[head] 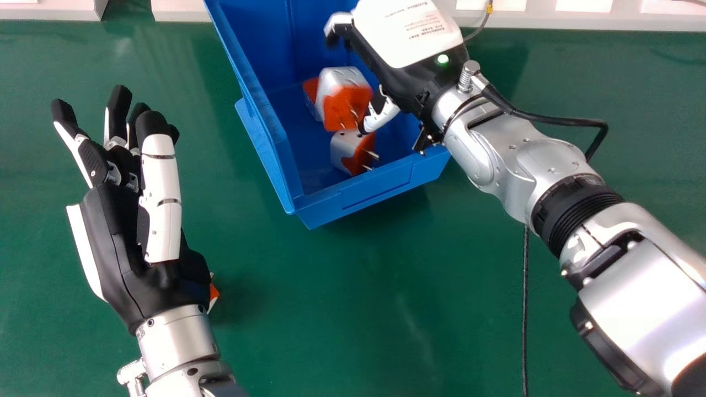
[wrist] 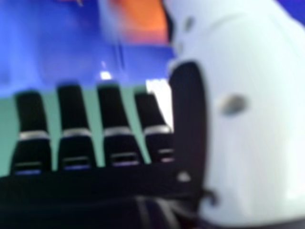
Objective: Pick all objects and put in blue box
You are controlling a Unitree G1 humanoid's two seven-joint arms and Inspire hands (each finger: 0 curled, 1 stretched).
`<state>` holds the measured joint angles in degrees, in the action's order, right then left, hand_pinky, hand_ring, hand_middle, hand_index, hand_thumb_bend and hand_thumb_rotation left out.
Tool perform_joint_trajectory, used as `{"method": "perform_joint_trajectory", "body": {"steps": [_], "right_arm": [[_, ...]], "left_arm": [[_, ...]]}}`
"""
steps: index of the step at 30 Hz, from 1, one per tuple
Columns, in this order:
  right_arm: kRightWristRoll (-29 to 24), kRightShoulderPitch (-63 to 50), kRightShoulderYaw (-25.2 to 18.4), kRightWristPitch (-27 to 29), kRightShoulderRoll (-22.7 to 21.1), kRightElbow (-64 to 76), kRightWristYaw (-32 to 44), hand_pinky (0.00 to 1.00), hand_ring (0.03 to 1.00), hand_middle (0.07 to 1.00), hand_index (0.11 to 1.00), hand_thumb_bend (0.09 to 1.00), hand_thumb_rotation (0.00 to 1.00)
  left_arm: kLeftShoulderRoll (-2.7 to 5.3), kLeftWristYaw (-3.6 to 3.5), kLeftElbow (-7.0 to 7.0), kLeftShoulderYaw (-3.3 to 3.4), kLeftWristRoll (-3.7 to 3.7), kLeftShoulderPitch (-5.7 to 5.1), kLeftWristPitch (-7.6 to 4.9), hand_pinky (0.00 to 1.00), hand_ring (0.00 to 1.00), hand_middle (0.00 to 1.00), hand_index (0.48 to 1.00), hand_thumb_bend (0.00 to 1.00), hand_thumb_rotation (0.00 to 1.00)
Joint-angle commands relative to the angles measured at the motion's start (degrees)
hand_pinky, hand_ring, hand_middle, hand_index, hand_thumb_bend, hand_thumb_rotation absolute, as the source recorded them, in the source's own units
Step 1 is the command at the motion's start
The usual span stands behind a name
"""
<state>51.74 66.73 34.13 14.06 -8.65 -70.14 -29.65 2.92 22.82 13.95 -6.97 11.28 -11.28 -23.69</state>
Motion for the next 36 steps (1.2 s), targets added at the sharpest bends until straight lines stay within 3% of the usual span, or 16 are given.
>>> {"method": "perform_joint_trajectory", "body": {"steps": [1,5,7,9,12,17,19,22,24,25,28,31,33,35,36], "right_arm": [[-1.0,1.1,-0.7,-0.4,-0.1,1.8,-4.1,0.99,0.996,0.998,0.993,0.989,0.23],[-2.5,-0.6,-2.5,0.7,-0.3,4.2,-11.2,1.00,1.000,1.000,1.000,0.982,0.30],[-3.9,-2.3,-4.0,1.4,-0.9,7.2,-13.8,1.00,1.000,1.000,1.000,0.927,0.35],[-4.8,-4.0,-5.2,1.8,-1.6,10.3,-15.1,1.00,1.000,1.000,1.000,0.869,0.46],[-6.3,-9.8,-8.1,2.9,-3.6,19.8,-17.4,1.00,1.000,1.000,1.000,0.866,0.60],[-7.6,-25.1,-12.7,6.9,-7.2,40.8,-20.5,1.00,1.000,1.000,1.000,0.882,0.60],[-7.6,-32.7,-12.7,12.7,-8.5,48.7,-21.3,0.97,1.000,1.000,1.000,0.922,0.61],[-7.7,-41.2,-10.2,19.1,-10.1,58.0,-16.4,0.88,1.000,1.000,1.000,0.969,0.59],[-7.6,-43.9,-9.1,20.7,-10.2,61.4,-12.9,0.84,1.000,1.000,1.000,0.988,0.57],[-8.5,-45.3,-8.3,21.2,-9.8,63.3,-9.9,0.85,1.000,1.000,1.000,0.993,0.56],[-10.3,-48.6,-5.1,21.0,-7.3,66.9,-1.1,0.84,1.000,1.000,1.000,1.000,0.55],[-9.1,-48.6,-2.1,20.6,-4.9,66.8,4.8,0.80,0.991,1.000,1.000,1.000,0.49],[-7.8,-48.1,-0.8,19.7,-4.2,66.8,8.6,0.76,0.976,1.000,1.000,1.000,0.48],[-7.4,-46.8,0.8,18.0,-3.8,67.4,15.7,0.73,0.966,1.000,1.000,1.000,0.47],[-7.5,-46.3,1.3,17.5,-3.6,67.7,18.5,0.73,0.964,1.000,1.000,1.000,0.47]], "left_arm": [[5.56,-0.08,0.40,-0.09,-0.91,0.05,-1.12,0.85,0.92,0.93,0.906,0.44,0.50],[5.93,0.14,0.75,-0.29,-0.79,-0.29,-1.16,0.84,0.91,0.92,0.900,0.44,0.49],[5.91,0.07,0.81,-0.46,-0.80,-0.51,-1.22,0.85,0.92,0.93,0.904,0.44,0.49],[6.05,0.21,0.98,-0.72,-1.04,-0.81,-1.24,0.85,0.92,0.93,0.906,0.44,0.49],[6.37,0.58,1.30,-0.99,-1.21,-1.40,-1.32,0.84,0.91,0.93,0.902,0.45,0.48],[6.17,0.91,1.93,-1.08,-1.04,-2.41,-1.36,0.83,0.91,0.92,0.894,0.44,0.48],[6.12,1.53,1.97,-0.37,-1.06,-2.19,-1.23,0.85,0.91,0.93,0.898,0.44,0.47],[6.00,3.17,2.14,2.08,-0.83,-1.06,-0.83,0.85,0.91,0.92,0.900,0.44,0.46],[5.57,3.44,2.22,3.45,-0.42,-0.59,-1.00,0.88,0.93,0.93,0.913,0.42,0.47],[5.25,3.67,2.35,4.50,-0.28,-0.39,-1.07,0.89,0.93,0.94,0.920,0.40,0.49],[4.44,6.18,2.71,9.38,-1.27,0.69,-0.88,0.91,0.94,0.93,0.915,0.40,0.54],[3.90,7.89,2.14,14.41,-0.66,2.14,-2.50,0.91,0.94,0.94,0.929,0.41,0.54],[3.26,8.26,2.03,17.12,-0.25,2.46,-2.77,0.92,0.94,0.94,0.931,0.41,0.54],[2.66,8.43,1.84,20.05,-0.68,2.34,-3.09,0.90,0.94,0.94,0.929,0.42,0.56],[2.61,8.45,1.72,21.13,-0.87,2.35,-3.27,0.90,0.94,0.94,0.928,0.42,0.56]]}}
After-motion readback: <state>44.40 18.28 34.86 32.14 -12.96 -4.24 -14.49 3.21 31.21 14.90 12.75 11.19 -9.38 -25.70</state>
